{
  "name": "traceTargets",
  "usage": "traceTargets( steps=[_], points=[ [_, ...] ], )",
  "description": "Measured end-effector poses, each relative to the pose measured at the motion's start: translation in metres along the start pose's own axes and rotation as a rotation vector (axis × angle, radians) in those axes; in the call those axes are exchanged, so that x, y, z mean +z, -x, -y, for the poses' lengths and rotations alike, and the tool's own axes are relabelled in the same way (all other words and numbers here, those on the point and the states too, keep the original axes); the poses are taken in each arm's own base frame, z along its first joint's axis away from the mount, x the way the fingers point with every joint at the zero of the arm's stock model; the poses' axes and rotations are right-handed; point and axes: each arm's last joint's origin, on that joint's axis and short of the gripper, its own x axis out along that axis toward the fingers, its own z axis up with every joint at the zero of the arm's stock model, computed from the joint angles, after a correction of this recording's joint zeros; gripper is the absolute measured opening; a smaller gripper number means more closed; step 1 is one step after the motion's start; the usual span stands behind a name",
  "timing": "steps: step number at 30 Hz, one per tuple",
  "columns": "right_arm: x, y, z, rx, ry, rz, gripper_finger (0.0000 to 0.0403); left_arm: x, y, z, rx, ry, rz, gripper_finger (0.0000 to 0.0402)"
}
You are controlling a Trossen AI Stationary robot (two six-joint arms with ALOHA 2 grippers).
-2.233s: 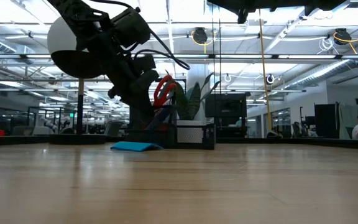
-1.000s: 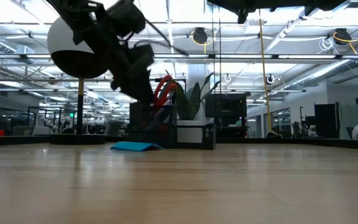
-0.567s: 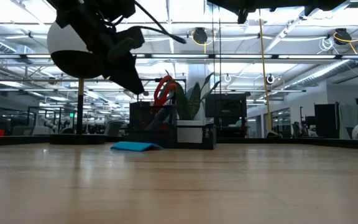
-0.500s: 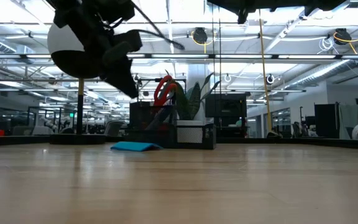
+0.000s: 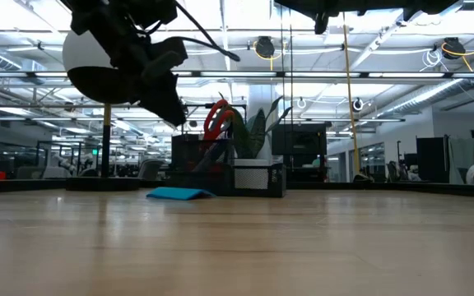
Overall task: Pick and place office supplies into organizer
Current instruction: Put the blue sticky notes into the desk organizer
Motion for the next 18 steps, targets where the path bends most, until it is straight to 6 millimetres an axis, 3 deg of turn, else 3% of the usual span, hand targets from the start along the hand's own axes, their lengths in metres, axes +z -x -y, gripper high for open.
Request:
traceTargets(
  steps=[10,18],
  points=[
    [0.000,0.000,0.000,0.002,0.003,0.000,0.0000,-0.005,0.001,0.000,-0.029,0.035,0.133,0.0154],
    [-0.009,-0.001,0.000,0.002,0.032,-0.084,0.0000,-0.027,0.013,-0.007,-0.111,0.122,0.290,0.0154]
  ],
)
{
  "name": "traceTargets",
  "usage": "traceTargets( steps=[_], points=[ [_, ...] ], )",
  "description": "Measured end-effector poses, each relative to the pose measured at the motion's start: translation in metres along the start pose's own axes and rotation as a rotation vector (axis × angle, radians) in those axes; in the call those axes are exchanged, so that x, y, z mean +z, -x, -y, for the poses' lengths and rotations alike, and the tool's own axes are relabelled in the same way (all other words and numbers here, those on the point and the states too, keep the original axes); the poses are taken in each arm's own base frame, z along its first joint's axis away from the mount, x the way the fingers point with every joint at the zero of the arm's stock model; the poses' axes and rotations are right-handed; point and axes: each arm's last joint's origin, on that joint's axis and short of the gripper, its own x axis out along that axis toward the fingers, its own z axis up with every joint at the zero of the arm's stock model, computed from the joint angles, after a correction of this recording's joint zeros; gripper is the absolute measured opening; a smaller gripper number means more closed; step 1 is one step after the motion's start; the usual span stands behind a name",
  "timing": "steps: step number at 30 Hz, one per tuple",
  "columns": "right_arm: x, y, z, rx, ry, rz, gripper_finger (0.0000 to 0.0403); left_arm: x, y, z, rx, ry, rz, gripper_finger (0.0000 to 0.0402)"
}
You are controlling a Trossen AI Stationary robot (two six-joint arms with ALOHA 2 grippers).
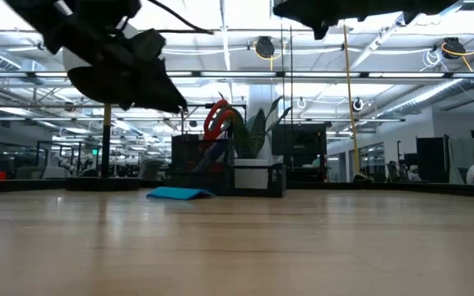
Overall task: Pick and place office supplies into organizer
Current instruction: Put the blue sticky notes into the desk organizer
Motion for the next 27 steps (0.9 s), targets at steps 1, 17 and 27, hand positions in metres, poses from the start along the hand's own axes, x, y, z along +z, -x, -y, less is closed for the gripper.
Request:
traceTargets(
  steps=[1,17,27],
  points=[
    [-0.002,-0.002,0.000,-0.001,0.029,-0.013,0.0000,-0.003,0.002,-0.001,-0.018,0.021,0.028,0.0154],
    [-0.067,-0.061,-0.010,-0.021,0.543,-0.140,0.0127,-0.066,0.012,-0.021,-0.213,0.299,0.298,0.0154],
    [-0.115,-0.087,-0.029,0.010,0.721,-0.204,0.0173,-0.069,0.014,-0.024,-0.199,0.312,0.328,0.0154]
  ],
)
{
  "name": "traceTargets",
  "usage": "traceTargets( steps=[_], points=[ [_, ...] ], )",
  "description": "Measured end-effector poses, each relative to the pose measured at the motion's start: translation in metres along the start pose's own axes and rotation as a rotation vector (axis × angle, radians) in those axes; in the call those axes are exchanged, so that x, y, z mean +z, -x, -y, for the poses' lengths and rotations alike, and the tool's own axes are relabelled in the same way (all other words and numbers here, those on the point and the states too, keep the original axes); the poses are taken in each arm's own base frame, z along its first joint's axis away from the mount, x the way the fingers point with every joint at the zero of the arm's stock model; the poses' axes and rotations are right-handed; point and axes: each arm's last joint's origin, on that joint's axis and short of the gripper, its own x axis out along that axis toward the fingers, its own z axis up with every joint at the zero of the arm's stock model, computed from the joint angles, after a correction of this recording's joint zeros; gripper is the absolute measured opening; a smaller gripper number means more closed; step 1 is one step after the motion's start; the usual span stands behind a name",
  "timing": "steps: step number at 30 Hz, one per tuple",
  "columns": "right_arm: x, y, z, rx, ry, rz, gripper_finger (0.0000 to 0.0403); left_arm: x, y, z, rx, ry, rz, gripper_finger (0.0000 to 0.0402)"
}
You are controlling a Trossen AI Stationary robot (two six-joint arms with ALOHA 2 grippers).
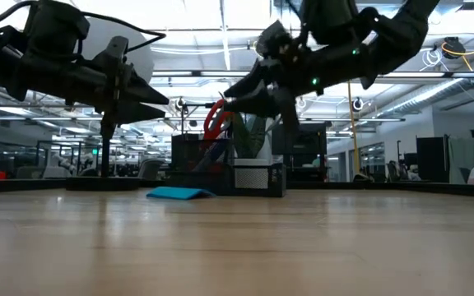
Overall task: Pick and place office supplies into organizer
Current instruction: Put the blue sticky notes into the desk organizer
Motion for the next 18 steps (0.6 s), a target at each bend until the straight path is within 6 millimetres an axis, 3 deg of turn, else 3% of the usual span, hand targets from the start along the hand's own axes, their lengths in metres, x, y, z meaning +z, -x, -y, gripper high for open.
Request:
traceTargets(
  steps=[10,18],
  points=[
    [0.002,-0.038,-0.037,0.192,0.118,-0.135,0.0174,0.000,0.000,0.000,0.000,0.038,0.000,0.0154],
    [0.000,-0.059,-0.048,0.297,0.137,-0.228,0.0172,-0.004,0.000,-0.002,0.024,0.089,-0.042,0.0154]
  ],
)
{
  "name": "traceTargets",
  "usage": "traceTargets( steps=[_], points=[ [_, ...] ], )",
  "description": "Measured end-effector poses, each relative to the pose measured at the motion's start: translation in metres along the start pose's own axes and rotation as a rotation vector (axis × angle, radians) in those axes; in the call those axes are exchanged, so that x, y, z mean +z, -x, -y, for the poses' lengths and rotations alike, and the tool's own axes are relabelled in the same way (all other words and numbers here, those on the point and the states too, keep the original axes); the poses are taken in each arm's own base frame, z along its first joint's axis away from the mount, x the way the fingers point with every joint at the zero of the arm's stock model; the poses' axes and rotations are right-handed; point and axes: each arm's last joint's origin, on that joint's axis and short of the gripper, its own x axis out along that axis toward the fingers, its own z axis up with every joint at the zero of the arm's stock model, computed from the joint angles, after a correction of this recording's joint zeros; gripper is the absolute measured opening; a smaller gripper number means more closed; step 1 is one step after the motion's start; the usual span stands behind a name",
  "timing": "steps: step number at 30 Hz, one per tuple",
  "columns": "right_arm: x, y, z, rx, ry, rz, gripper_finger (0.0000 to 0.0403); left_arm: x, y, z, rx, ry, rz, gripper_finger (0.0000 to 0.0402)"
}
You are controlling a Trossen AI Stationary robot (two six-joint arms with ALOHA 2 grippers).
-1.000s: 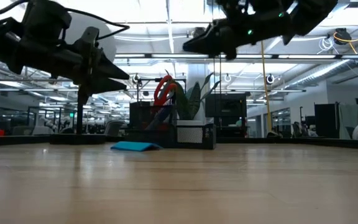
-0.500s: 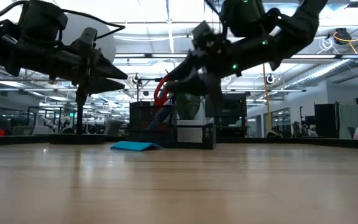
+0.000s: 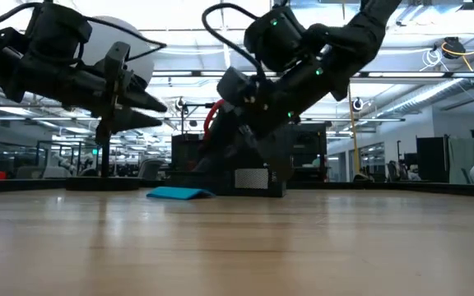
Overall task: Pick and place office supplies into organizer
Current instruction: Put the blue sticky notes into the desk organizer
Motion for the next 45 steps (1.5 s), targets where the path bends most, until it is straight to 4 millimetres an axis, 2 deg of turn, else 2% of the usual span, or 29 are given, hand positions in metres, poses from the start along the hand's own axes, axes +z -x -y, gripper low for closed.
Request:
traceTargets(
  steps=[5,13,24,36,45],
  points=[
    [-0.002,-0.006,-0.009,0.023,0.033,-0.012,0.0175,-0.008,0.001,-0.004,0.064,0.023,-0.058,0.0154],
    [-0.002,-0.006,-0.009,0.024,0.046,-0.015,0.0171,-0.011,0.002,-0.004,0.100,0.040,-0.071,0.0154],
    [-0.002,-0.006,-0.009,0.020,0.056,-0.017,0.0172,-0.028,-0.002,-0.019,0.231,0.066,-0.171,0.0154],
    [-0.003,-0.007,-0.009,-0.010,0.079,-0.048,0.0173,-0.048,-0.022,-0.027,0.239,0.093,-0.203,0.0154],
    [-0.008,-0.007,-0.012,0.066,0.066,-0.052,0.0175,-0.057,-0.044,-0.027,0.273,0.073,-0.245,0.0154]
  ],
)
